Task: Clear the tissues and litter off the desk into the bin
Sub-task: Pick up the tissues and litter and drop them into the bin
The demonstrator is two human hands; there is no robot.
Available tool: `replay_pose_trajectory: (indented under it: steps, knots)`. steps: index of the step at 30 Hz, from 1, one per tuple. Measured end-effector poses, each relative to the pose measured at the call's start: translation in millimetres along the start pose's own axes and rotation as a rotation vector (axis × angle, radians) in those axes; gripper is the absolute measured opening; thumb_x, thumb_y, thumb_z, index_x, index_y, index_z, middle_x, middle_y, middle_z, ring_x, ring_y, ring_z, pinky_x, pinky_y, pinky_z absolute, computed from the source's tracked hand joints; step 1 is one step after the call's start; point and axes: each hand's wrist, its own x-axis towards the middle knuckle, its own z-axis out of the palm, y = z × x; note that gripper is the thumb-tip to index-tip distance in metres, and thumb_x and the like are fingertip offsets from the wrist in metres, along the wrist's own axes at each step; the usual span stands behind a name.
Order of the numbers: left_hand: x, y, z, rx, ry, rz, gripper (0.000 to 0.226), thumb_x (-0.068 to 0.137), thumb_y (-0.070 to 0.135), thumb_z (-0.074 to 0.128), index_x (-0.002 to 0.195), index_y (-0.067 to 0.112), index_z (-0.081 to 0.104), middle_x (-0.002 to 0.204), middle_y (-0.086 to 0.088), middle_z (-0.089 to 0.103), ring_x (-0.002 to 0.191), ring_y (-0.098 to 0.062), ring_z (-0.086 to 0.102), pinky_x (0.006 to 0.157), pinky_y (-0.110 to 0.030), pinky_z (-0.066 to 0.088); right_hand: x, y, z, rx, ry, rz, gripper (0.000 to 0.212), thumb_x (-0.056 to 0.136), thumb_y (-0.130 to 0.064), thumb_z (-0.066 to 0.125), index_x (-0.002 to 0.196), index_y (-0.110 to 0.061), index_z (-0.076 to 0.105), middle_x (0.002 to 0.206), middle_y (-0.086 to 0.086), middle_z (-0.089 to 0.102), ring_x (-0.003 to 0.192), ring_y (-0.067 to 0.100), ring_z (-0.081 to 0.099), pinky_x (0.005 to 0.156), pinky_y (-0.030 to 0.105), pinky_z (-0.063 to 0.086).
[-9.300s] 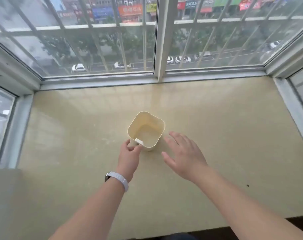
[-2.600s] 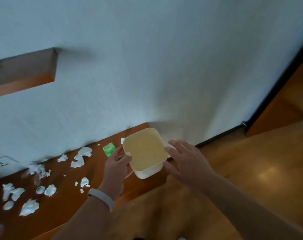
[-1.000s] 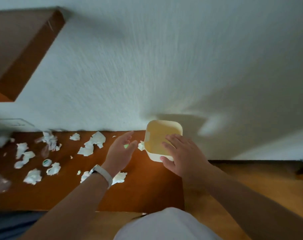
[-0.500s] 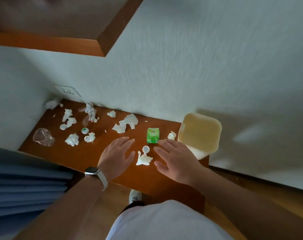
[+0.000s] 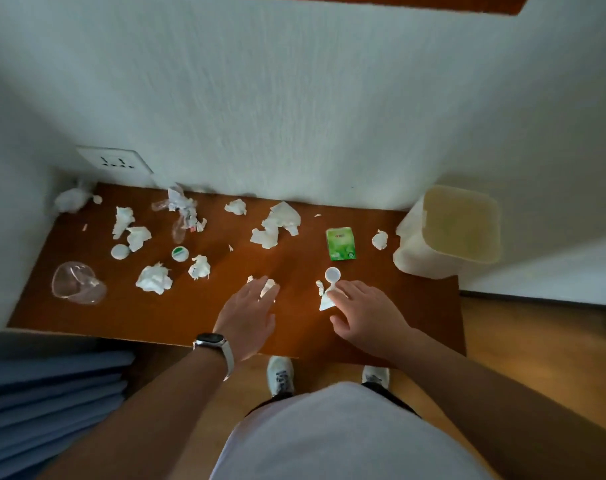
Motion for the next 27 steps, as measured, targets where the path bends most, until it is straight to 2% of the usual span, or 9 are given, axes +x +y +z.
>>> replay_pose_trajectory:
  steps: [5,9,13,18,24,27]
  knots:
    - [6,-18,8,-0.018,0.023,0.117,0.055,0.083,0.016,0.072,0.134,0.019,0.051,0.141,-0.009,0.051,0.120,-0.027,0.055,0.079,-0.032,0.055,11,-16,24,-0.023,-0.035,0.121,0.047,0.088,-0.043,0.045,0.131,-0.022,0.047,0.132,0.001,0.054,0.117,0.017,0.050,0.087,0.032,0.044]
    - [14,-22,11,-0.045,0.047,0.159,0.056,0.083,0.008,0.071,0.133,0.017,0.050,0.130,-0.007,0.057,0.109,-0.025,0.057,0.076,-0.031,0.054,14,-24,38,-0.047,-0.082,0.171,0.044,0.088,-0.034,0.051,0.130,-0.021,0.048,0.136,0.003,0.051,0.122,0.020,0.047,0.087,0.035,0.044]
    - [25,-25,13,-0.040,0.054,0.215,0.044,0.088,0.011,0.066,0.130,0.015,0.054,0.118,-0.006,0.061,0.101,-0.022,0.056,0.074,-0.030,0.051,18,-29,46,-0.081,-0.087,0.180,0.030,0.092,-0.025,0.045,0.120,-0.020,0.055,0.120,0.000,0.057,0.102,0.015,0.053,0.077,0.030,0.047]
    - [30,-29,13,-0.099,0.096,0.258,0.023,0.093,0.017,0.059,0.115,0.015,0.062,0.098,-0.004,0.064,0.082,-0.017,0.054,0.064,-0.030,0.048,16,-32,46,-0.082,-0.107,0.230,0.025,0.094,-0.023,0.038,0.113,-0.020,0.055,0.101,-0.002,0.054,0.085,0.012,0.048,0.071,0.029,0.045]
    - [32,-16,0,-0.220,0.189,0.285,0.022,0.089,0.026,0.066,0.109,0.017,0.064,0.094,-0.001,0.066,0.078,-0.015,0.057,0.059,-0.025,0.045,4,-29,15,-0.070,0.017,0.269,0.021,0.092,-0.026,0.047,0.110,-0.020,0.057,0.092,-0.005,0.054,0.075,0.007,0.041,0.062,0.022,0.032]
    - [40,2,-14,-0.256,0.226,0.322,0.024,0.090,0.029,0.064,0.111,0.016,0.064,0.096,-0.001,0.066,0.081,-0.015,0.057,0.059,-0.028,0.048,-5,-22,-13,-0.027,0.130,0.315,0.021,0.090,-0.027,0.052,0.109,-0.020,0.058,0.094,-0.005,0.057,0.075,0.006,0.043,0.062,0.021,0.034]
